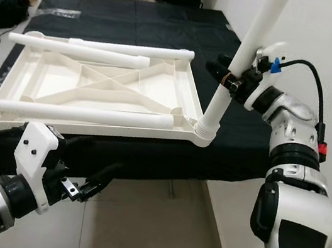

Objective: Building children table

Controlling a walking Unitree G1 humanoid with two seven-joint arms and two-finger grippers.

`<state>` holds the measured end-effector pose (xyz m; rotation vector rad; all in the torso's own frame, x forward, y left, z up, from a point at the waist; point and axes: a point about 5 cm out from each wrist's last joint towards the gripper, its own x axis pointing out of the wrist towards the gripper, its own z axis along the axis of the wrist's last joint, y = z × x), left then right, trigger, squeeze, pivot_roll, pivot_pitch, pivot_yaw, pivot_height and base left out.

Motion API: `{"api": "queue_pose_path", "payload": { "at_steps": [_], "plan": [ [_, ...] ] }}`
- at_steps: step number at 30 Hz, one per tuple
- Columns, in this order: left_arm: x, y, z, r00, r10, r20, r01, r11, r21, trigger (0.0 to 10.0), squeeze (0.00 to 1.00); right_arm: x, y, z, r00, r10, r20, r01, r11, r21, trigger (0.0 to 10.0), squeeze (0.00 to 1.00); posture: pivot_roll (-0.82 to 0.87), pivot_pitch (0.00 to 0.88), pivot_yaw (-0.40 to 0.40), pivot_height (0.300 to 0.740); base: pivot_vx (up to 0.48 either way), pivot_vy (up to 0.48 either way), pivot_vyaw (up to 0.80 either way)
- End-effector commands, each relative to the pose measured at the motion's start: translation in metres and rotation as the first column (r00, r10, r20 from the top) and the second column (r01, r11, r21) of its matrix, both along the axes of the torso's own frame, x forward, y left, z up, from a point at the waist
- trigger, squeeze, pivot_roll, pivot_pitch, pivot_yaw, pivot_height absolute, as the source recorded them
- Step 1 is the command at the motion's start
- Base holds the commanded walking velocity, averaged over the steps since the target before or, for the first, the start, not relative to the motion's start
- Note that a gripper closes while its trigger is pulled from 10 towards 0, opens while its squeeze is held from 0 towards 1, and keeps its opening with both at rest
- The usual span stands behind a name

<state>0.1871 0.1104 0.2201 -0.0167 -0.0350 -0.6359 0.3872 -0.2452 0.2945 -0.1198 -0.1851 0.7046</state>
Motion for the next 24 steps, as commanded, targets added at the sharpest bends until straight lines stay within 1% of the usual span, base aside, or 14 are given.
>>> {"api": "queue_pose_path", "payload": {
  "at_steps": [1,4,6,8,10,11,12,15,16,17,19,20,22,24],
  "plan": [
    [0.000,0.000,-0.002,1.000,0.000,-0.010,0.000,1.000,0.007,10.0,0.00,0.000,-0.002,-0.034,0.990,-0.027,-0.138,0.022,0.999,-0.036,10.0,0.00,0.17,0.262,-0.011,0.740,0.000,0.000,0.00],
    [0.000,0.000,-0.002,1.000,0.000,-0.010,0.000,1.000,0.007,10.0,0.00,0.001,-0.001,-0.034,0.990,-0.032,-0.139,0.028,0.999,-0.033,10.0,0.00,0.17,0.262,-0.011,0.740,0.000,0.000,0.00],
    [0.000,0.000,-0.001,1.000,0.002,-0.008,-0.002,1.000,0.008,10.0,0.00,0.005,0.006,-0.035,0.989,-0.069,-0.133,0.063,0.997,-0.050,10.0,0.00,0.16,0.260,-0.018,0.740,0.000,0.000,0.00],
    [0.000,0.000,-0.001,1.000,0.002,-0.008,-0.002,1.000,0.008,10.0,0.00,0.005,0.006,-0.035,0.989,-0.069,-0.133,0.063,0.997,-0.050,10.0,0.00,0.16,0.260,-0.018,0.740,0.000,0.000,0.00],
    [0.000,-0.001,-0.001,1.000,0.004,-0.006,-0.004,1.000,0.004,10.0,0.00,0.009,0.012,-0.037,0.984,-0.111,-0.140,0.105,0.993,-0.051,10.0,0.00,0.16,0.260,-0.020,0.740,0.000,0.000,0.00],
    [0.000,-0.001,-0.001,1.000,0.004,-0.006,-0.004,1.000,0.004,10.0,0.00,0.009,0.012,-0.037,0.984,-0.111,-0.140,0.105,0.993,-0.051,10.0,0.00,0.16,0.260,-0.020,0.740,0.000,0.000,0.00],
    [0.000,-0.001,-0.001,1.000,0.004,-0.005,-0.004,1.000,0.003,10.0,0.00,0.011,0.014,-0.038,0.979,-0.141,-0.148,0.135,0.990,-0.046,10.0,0.00,0.16,0.260,-0.021,0.740,0.000,0.000,0.00],
    [0.000,-0.001,0.000,1.000,0.007,0.001,-0.007,1.000,0.002,10.0,0.00,0.016,0.013,-0.040,0.949,-0.261,-0.178,0.259,0.965,-0.038,10.0,0.00,0.16,0.261,-0.023,0.740,0.000,0.000,0.00],
    [0.000,-0.001,0.000,1.000,0.007,0.001,-0.007,1.000,0.002,10.0,0.00,0.016,0.013,-0.040,0.949,-0.261,-0.178,0.259,0.965,-0.038,10.0,0.00,0.16,0.261,-0.023,0.740,0.000,0.000,0.00],
    [0.000,-0.001,0.001,1.000,0.008,0.002,-0.008,1.000,0.001,10.0,0.00,0.017,0.012,-0.040,0.936,-0.296,-0.188,0.295,0.955,-0.034,10.0,0.00,0.16,0.261,-0.023,0.740,0.000,0.000,0.00],
    [0.000,-0.001,0.001,1.000,0.008,0.002,-0.008,1.000,0.001,10.0,0.00,0.017,0.012,-0.040,0.936,-0.296,-0.188,0.295,0.955,-0.034,10.0,0.00,0.16,0.261,-0.023,0.740,0.000,0.000,0.00],
    [0.001,-0.001,0.001,1.000,0.010,0.005,-0.010,1.000,0.001,10.0,0.00,0.019,0.011,-0.040,0.920,-0.340,-0.193,0.341,0.939,-0.030,10.0,0.00,0.15,0.265,-0.025,0.740,0.000,0.000,0.00],
    [0.001,-0.001,0.001,1.000,0.010,0.005,-0.010,1.000,0.001,10.0,0.00,0.019,0.011,-0.040,0.920,-0.340,-0.193,0.341,0.939,-0.030,10.0,0.00,0.15,0.265,-0.025,0.740,0.000,0.000,0.00],
    [0.002,-0.001,0.002,1.000,0.013,0.011,-0.013,1.000,0.001,10.0,0.00,0.023,0.010,-0.038,0.877,-0.436,-0.199,0.445,0.895,0.000,10.0,0.00,0.15,0.271,-0.030,0.740,0.000,0.000,0.00]
  ]
}}
